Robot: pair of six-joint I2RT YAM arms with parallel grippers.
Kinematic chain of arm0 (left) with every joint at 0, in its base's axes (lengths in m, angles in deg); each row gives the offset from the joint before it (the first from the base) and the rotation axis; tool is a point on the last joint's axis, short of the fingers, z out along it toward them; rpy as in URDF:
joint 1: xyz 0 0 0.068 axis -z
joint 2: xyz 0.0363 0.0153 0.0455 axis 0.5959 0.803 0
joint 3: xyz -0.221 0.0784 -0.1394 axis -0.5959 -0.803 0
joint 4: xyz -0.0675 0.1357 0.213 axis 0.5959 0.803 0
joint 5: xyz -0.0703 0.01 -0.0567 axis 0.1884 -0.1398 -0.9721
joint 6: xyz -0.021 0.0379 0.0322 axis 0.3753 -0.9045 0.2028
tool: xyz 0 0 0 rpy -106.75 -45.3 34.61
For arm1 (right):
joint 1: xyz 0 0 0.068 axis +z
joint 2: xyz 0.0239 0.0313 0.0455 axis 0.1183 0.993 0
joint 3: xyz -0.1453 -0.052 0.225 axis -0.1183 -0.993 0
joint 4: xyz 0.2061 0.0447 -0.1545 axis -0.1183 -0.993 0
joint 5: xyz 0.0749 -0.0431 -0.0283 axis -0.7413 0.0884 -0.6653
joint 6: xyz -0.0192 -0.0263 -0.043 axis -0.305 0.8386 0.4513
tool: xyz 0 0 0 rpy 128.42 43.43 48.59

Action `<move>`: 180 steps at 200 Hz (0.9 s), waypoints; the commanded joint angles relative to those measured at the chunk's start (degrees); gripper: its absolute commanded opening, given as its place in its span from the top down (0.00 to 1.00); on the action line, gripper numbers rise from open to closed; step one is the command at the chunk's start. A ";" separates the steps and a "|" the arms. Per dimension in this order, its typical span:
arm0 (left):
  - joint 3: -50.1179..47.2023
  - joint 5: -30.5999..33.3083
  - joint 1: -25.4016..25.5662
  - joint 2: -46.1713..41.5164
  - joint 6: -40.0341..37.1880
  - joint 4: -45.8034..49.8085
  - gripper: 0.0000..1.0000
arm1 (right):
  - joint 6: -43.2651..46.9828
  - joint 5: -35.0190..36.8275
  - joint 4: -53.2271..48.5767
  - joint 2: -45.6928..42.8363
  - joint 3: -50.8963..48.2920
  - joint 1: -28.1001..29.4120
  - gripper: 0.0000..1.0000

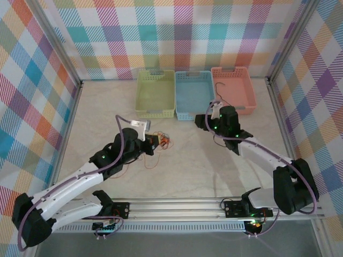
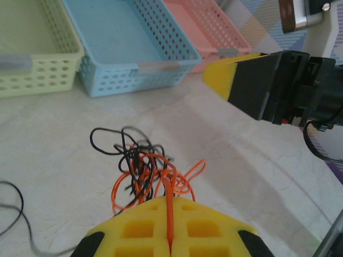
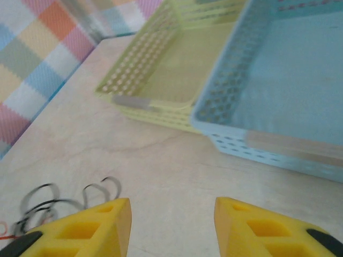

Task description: Untangle the cables

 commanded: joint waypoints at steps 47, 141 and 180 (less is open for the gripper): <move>-5.68 -8.11 -0.49 1.85 -2.91 -12.49 1.00 | 6.94 -13.73 15.20 3.77 -3.08 2.55 0.48; -7.72 -8.76 -0.45 -0.85 -3.11 -11.62 1.00 | 15.30 -26.72 13.50 1.72 -2.37 6.15 0.50; -8.12 -7.64 -0.46 -2.66 -3.52 -10.93 1.00 | 20.46 -26.35 8.02 1.55 -1.48 6.15 0.55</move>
